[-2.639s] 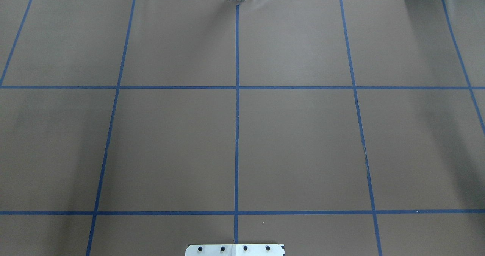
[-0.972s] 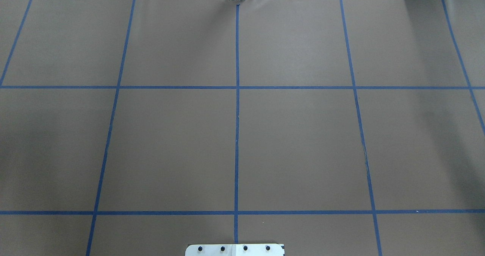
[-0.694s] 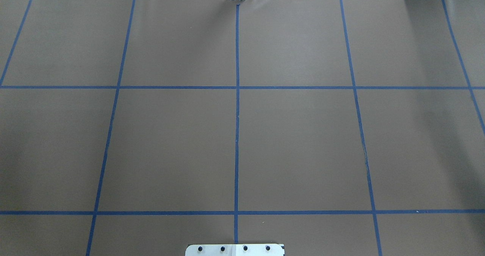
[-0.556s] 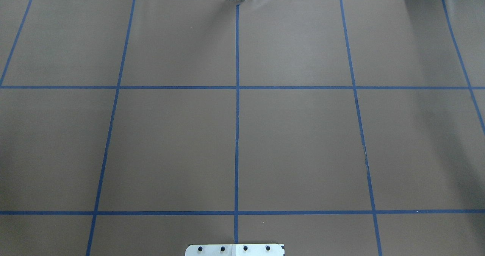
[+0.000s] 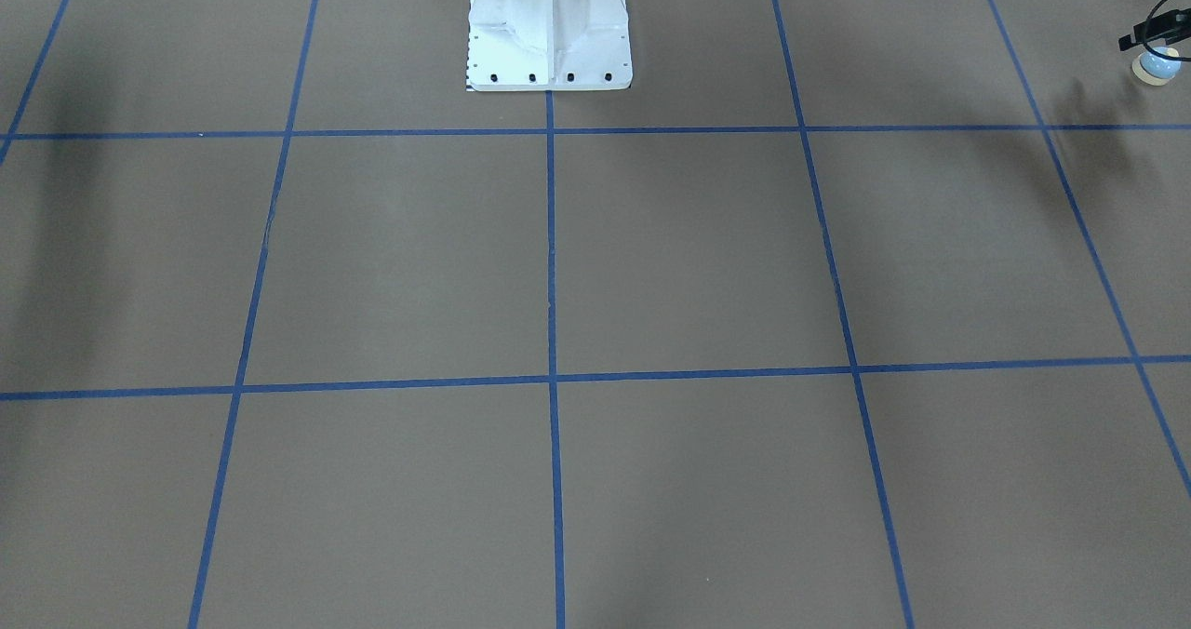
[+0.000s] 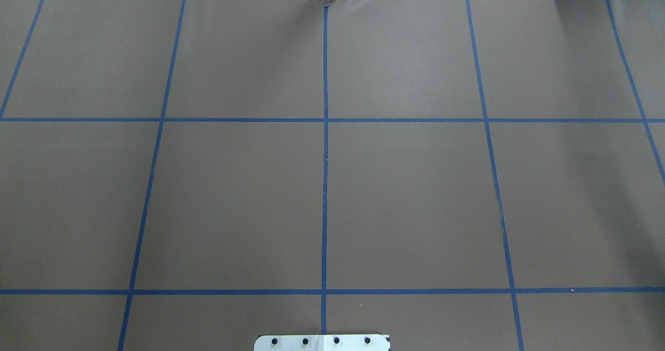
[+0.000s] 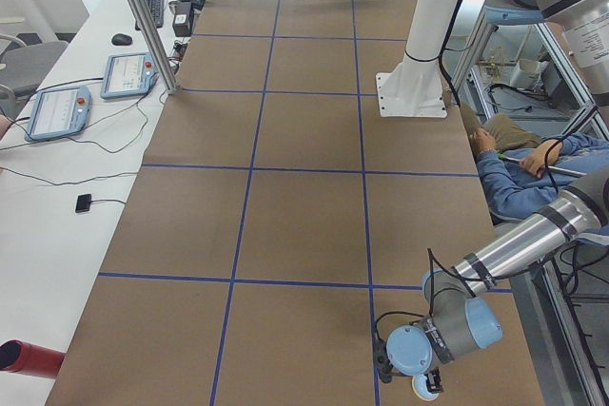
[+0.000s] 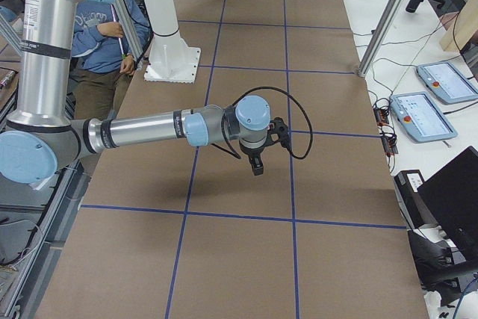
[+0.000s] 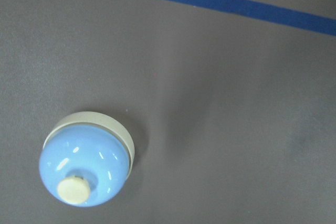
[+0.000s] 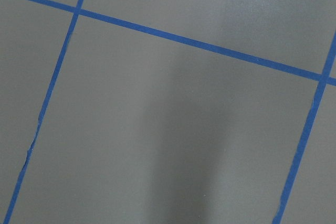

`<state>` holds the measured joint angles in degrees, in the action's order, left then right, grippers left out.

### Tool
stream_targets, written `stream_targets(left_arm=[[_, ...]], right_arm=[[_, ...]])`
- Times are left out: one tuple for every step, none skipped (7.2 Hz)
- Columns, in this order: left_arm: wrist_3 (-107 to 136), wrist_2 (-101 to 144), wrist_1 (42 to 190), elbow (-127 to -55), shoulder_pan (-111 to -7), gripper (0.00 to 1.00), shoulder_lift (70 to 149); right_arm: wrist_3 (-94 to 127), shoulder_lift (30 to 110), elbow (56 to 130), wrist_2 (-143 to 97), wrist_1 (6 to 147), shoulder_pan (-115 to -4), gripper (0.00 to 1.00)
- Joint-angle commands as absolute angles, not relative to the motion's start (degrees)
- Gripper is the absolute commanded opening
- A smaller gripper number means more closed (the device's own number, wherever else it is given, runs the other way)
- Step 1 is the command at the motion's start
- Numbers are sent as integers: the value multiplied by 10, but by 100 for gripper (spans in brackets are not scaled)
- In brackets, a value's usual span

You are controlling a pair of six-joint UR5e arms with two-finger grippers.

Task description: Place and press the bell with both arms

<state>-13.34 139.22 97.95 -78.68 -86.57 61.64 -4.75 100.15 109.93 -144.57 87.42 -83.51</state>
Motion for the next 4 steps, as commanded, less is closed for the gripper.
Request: stream_targets(left_arm=[[-161,1391,982,-747,-866,99,637],[-185,1390,978,-748,-867,99,637],[-192,1369,977,-753,-879,99,638],[-194,1363,976,-763,-905,99,639]], right_arm=[[-47,1004,1104,-1446,873,-834,100],[-47,1004,1104,-1446,874,-833,100],[-47,1004,1104,-1446,873,-831,100],[-47,1005,1104,-1446,873,-830,100]])
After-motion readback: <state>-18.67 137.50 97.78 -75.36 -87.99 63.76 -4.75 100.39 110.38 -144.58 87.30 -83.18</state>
